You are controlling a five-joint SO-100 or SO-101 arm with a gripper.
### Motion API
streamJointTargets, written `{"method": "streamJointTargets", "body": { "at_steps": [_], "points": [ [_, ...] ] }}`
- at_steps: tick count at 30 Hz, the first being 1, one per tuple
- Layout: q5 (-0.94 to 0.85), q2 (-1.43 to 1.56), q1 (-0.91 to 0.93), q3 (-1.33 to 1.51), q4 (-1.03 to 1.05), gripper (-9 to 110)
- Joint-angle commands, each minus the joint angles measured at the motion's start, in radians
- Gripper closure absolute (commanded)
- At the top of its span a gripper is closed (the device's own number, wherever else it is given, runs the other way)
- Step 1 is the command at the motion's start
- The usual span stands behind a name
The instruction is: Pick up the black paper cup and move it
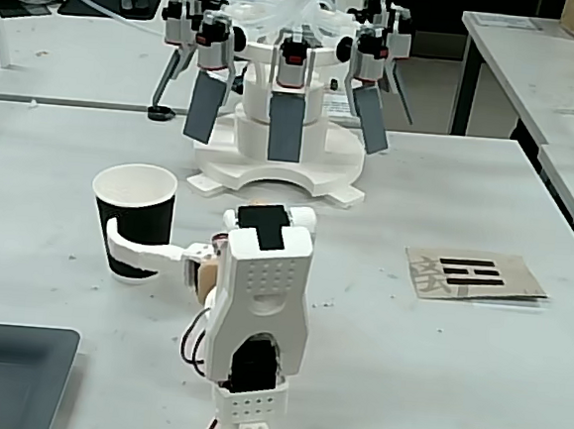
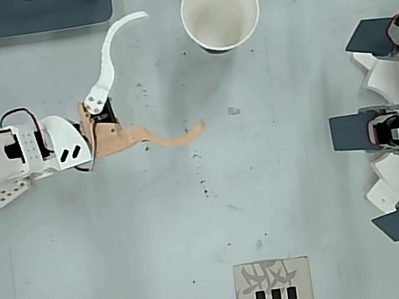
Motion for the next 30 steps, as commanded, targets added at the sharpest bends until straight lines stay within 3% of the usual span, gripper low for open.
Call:
{"method": "streamJointTargets", "body": {
  "at_steps": [1,30],
  "points": [
    [-0.009,-0.041,-0.025,-0.086,0.002,49],
    [-0.008,-0.494,-0.158,-0.637,0.060,48]
  ]
}}
